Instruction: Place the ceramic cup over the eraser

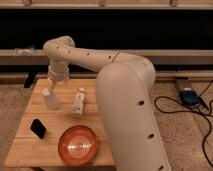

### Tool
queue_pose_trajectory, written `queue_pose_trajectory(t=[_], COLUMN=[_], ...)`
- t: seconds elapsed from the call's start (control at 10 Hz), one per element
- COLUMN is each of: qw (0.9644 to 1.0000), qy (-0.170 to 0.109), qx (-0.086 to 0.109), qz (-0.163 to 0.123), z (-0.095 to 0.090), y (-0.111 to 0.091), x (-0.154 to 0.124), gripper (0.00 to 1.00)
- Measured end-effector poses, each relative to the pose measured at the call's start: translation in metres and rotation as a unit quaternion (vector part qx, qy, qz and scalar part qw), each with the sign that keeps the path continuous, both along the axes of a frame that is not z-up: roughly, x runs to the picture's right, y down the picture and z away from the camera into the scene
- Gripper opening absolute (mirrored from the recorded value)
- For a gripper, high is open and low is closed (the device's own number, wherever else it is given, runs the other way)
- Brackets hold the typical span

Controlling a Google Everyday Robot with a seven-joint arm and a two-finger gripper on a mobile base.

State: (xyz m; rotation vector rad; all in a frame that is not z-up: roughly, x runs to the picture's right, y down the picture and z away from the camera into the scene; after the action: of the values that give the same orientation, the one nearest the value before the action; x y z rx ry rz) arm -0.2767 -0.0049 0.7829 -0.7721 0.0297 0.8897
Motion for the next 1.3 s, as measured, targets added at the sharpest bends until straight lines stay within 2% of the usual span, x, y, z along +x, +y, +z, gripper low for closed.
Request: queue_pose_trajectory(t=[0.3, 0.7, 1.0, 1.3], qw=[0.9988, 0.9971, 0.9968, 0.9964], qy=[-0.013, -0.001, -0.001, -0.008], qx=[0.02, 0.046, 0.044, 0.031], qz=[-0.044, -0.06, -0.066, -0.078], z=[0.01, 0.029, 0.045, 0.055], y=[0.013, 0.002, 0.001, 0.01], x=[-0.036, -0.045, -0.051, -0.066], gripper=[0.65, 0.65, 0.65, 0.65])
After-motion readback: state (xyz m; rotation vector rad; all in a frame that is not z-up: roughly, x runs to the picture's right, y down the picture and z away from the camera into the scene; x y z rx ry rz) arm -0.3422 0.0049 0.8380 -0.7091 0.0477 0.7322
